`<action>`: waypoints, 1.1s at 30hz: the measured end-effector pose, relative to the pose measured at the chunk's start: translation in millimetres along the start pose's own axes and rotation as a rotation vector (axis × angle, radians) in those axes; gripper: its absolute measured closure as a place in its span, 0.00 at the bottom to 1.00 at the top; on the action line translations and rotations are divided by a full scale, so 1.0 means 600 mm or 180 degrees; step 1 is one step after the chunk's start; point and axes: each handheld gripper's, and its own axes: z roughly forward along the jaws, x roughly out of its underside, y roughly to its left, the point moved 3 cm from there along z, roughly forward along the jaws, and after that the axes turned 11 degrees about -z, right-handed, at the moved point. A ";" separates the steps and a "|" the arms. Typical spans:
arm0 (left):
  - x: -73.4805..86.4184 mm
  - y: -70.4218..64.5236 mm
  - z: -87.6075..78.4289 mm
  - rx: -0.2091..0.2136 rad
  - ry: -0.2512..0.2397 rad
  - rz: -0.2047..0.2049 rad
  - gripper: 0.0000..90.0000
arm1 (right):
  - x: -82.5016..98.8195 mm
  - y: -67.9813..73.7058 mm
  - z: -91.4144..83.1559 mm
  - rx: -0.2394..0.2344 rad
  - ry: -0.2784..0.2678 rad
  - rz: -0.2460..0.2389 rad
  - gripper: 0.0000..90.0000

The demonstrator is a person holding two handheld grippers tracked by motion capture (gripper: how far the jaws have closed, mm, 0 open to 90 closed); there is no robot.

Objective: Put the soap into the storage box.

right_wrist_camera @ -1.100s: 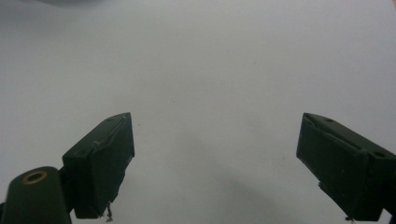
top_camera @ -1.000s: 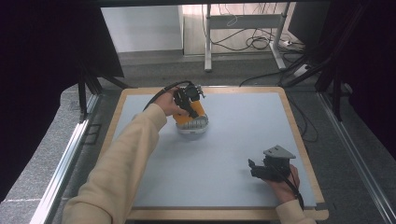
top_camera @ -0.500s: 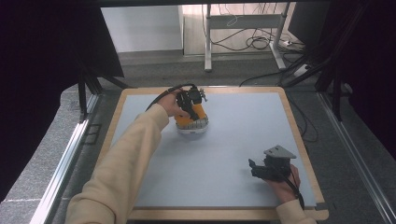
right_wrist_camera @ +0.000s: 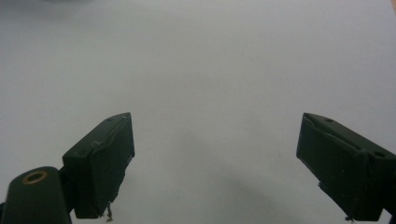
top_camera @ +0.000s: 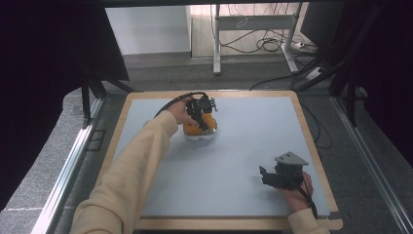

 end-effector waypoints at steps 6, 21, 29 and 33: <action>-0.002 0.000 0.010 -0.0014 0.0007 0.0058 0.69 | 0.000 0.000 0.001 0.0004 0.0006 0.0004 0.13; -0.003 0.002 -0.019 -0.0344 -0.0309 -0.0008 0.38 | 0.000 0.002 0.001 0.0000 0.0009 -0.0007 0.13; 0.004 0.007 -0.044 -0.0474 -0.0518 -0.0203 0.28 | -0.002 0.004 0.000 -0.0018 0.0000 -0.0014 0.13; 0.016 0.003 -0.058 -0.0453 -0.0619 -0.0339 0.27 | -0.002 0.003 -0.001 -0.0006 -0.0002 -0.0010 0.13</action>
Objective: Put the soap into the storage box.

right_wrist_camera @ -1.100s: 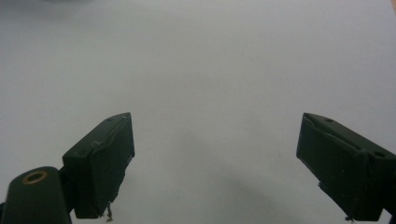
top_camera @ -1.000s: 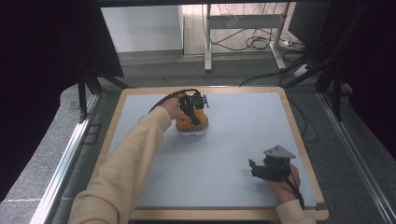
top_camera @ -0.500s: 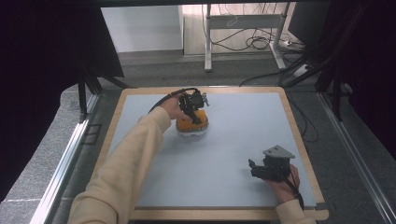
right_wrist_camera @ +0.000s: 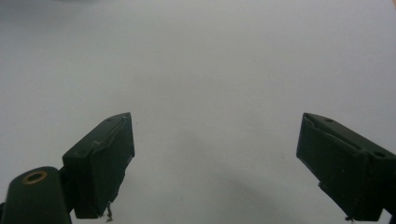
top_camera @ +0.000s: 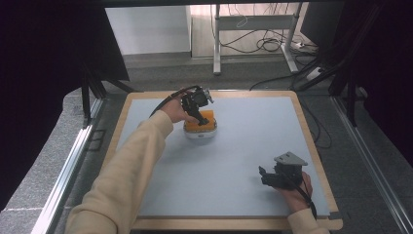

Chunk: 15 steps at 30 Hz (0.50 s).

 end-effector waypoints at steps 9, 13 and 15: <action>0.057 -0.027 -0.047 0.0031 -0.0282 -0.0324 0.28 | -0.001 0.001 0.000 -0.0001 -0.0019 0.0010 0.13; 0.090 -0.043 -0.068 -0.0017 -0.0364 -0.0450 0.27 | -0.002 0.004 -0.002 -0.0002 -0.0034 0.0003 0.13; 0.109 -0.053 -0.079 -0.0023 -0.0427 -0.0523 0.27 | -0.002 0.005 -0.001 -0.0001 -0.0026 -0.0003 0.13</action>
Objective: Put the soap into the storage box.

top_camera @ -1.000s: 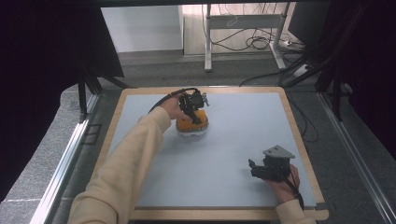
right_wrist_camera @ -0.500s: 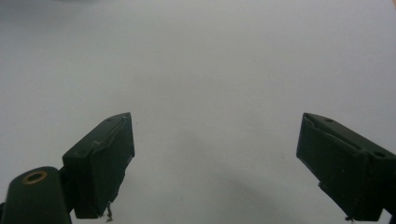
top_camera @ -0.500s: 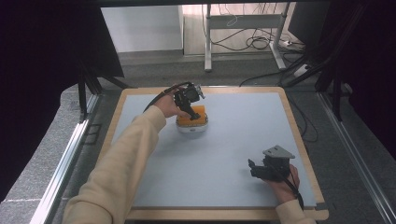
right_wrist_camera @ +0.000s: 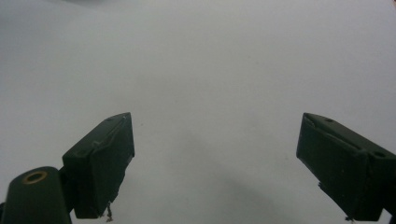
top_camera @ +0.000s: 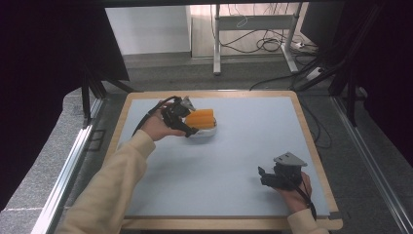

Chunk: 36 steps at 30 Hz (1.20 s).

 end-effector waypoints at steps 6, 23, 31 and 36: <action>0.044 -0.015 -0.022 -0.0052 -0.0111 -0.0185 0.27 | 0.000 0.001 0.001 -0.0002 0.0004 0.0002 0.13; 0.181 -0.055 -0.010 0.0009 -0.0182 -0.0597 0.26 | 0.001 0.005 0.002 -0.0010 0.0019 0.0005 0.13; 0.224 -0.051 -0.005 -0.0060 -0.0173 -0.0745 0.25 | 0.003 0.004 0.003 -0.0009 0.0040 -0.0003 0.13; 0.231 -0.048 -0.017 0.0003 -0.0253 -0.0823 0.26 | 0.002 0.003 0.004 -0.0013 0.0028 -0.0016 0.13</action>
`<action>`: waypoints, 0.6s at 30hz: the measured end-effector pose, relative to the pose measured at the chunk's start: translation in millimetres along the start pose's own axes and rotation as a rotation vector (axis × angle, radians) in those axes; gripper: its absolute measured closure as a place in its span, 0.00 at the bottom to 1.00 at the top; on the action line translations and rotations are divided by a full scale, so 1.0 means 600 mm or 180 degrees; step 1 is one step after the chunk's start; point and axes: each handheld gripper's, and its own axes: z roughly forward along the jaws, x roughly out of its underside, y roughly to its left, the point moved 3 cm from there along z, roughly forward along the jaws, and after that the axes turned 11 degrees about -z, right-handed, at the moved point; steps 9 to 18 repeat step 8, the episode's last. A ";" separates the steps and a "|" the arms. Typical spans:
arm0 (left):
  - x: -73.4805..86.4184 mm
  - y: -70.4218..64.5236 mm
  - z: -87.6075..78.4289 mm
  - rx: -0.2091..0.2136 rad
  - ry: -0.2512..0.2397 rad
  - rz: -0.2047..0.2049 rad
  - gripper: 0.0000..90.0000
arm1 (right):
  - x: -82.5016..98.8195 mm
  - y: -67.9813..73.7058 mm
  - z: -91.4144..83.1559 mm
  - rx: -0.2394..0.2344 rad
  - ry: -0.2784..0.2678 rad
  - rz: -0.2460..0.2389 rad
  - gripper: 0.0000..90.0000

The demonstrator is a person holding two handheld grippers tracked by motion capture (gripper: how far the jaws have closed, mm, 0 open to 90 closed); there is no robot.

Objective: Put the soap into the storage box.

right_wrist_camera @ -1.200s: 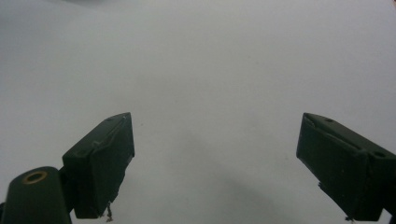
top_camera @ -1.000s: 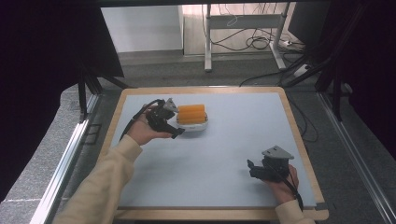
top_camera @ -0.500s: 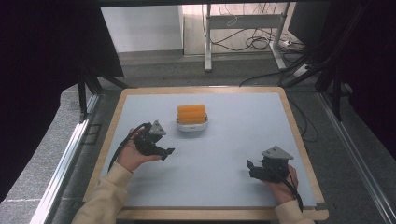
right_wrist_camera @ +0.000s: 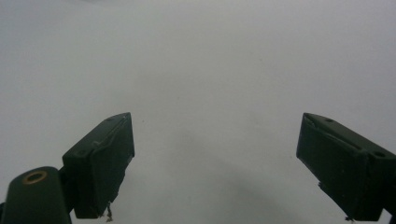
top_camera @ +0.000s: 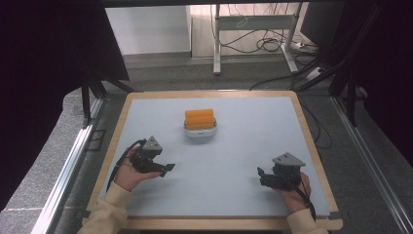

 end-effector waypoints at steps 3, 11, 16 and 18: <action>0.001 0.000 -0.002 0.0013 0.0000 0.0003 0.26 | -0.001 0.000 0.000 0.0003 -0.0006 -0.0012 0.13; 0.000 0.000 -0.001 -0.0014 0.0003 0.0043 0.25 | -0.002 0.001 -0.002 -0.0005 -0.0039 -0.0033 0.13; 0.000 0.000 -0.001 -0.0014 0.0003 0.0043 0.25 | -0.002 0.001 -0.002 -0.0005 -0.0039 -0.0033 0.13; 0.000 0.000 -0.001 -0.0014 0.0003 0.0043 0.25 | -0.002 0.001 -0.002 -0.0005 -0.0039 -0.0033 0.13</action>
